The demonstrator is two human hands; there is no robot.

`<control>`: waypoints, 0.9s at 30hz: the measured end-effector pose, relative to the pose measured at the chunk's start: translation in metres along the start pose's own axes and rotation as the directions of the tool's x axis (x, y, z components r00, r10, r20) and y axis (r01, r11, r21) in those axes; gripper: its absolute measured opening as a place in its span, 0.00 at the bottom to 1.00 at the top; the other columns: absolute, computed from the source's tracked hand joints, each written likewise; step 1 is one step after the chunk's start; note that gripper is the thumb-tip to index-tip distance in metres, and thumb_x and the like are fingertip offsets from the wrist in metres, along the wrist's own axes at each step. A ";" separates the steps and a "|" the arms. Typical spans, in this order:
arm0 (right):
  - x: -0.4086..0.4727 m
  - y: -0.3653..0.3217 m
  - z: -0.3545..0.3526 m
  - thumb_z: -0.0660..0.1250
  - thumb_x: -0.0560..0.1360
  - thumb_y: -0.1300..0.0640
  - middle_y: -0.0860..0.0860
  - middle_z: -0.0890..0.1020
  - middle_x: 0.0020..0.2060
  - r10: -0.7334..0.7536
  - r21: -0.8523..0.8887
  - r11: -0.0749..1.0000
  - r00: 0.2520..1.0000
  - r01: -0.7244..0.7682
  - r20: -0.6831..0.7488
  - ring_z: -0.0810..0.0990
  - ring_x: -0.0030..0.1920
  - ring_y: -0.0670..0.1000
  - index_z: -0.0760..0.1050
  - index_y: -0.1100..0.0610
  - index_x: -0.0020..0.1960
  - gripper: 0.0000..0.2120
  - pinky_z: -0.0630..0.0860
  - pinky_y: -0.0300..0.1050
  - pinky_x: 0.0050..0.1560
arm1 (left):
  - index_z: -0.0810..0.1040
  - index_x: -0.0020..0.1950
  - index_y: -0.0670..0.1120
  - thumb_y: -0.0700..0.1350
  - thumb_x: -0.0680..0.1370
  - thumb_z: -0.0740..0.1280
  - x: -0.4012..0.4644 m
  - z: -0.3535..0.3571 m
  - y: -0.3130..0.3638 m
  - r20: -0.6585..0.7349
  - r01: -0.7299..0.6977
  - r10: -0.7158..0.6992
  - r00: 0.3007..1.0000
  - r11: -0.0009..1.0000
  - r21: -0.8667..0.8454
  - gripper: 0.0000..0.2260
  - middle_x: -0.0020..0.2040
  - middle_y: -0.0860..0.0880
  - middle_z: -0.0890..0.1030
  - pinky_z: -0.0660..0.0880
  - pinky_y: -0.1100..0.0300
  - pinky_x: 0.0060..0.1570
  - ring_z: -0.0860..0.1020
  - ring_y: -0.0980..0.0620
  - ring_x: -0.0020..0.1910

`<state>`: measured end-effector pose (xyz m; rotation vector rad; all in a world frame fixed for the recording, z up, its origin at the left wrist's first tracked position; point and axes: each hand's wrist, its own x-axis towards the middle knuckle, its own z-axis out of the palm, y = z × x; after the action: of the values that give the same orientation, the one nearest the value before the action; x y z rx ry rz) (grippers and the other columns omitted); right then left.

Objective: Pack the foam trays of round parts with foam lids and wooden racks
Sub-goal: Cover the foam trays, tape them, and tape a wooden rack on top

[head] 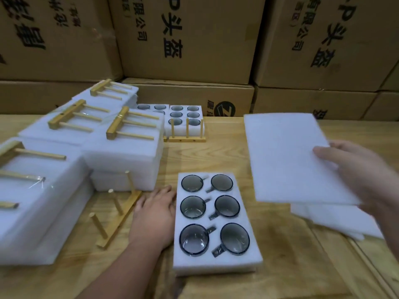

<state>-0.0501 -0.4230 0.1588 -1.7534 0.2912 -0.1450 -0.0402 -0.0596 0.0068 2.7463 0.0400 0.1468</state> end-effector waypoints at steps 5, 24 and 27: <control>-0.041 0.055 0.099 0.72 0.77 0.59 0.54 0.88 0.42 0.119 0.024 0.992 0.986 -0.122 0.115 0.88 0.42 0.58 0.77 0.50 0.58 0.12 0.83 0.57 0.50 | 0.65 0.78 0.60 0.53 0.85 0.50 -0.001 0.002 -0.002 0.009 0.002 -0.002 1.000 1.000 0.006 0.20 0.80 0.62 0.63 0.51 0.51 0.78 0.57 0.58 0.80; -0.028 0.121 0.123 0.64 0.82 0.59 0.56 0.85 0.39 0.015 0.357 0.934 0.999 -0.026 0.032 0.80 0.38 0.53 0.85 0.51 0.46 0.12 0.76 0.46 0.39 | 0.66 0.35 0.53 0.58 0.79 0.54 -0.018 -0.004 -0.014 -0.219 -0.230 0.125 0.968 0.794 -0.563 0.15 0.30 0.53 0.70 0.71 0.43 0.37 0.70 0.48 0.34; -0.031 0.122 0.122 0.65 0.81 0.61 0.62 0.83 0.40 0.008 0.381 0.924 0.997 -0.035 0.072 0.76 0.38 0.55 0.84 0.52 0.46 0.11 0.74 0.48 0.38 | 0.69 0.35 0.52 0.60 0.80 0.54 -0.019 -0.002 -0.014 -0.219 -0.268 0.169 0.961 0.765 -0.586 0.17 0.30 0.54 0.71 0.72 0.41 0.36 0.72 0.47 0.32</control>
<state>-0.0620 -0.3209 0.0169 -1.3635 0.2147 -0.1154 -0.0594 -0.0463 0.0018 2.0690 -0.2504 0.3676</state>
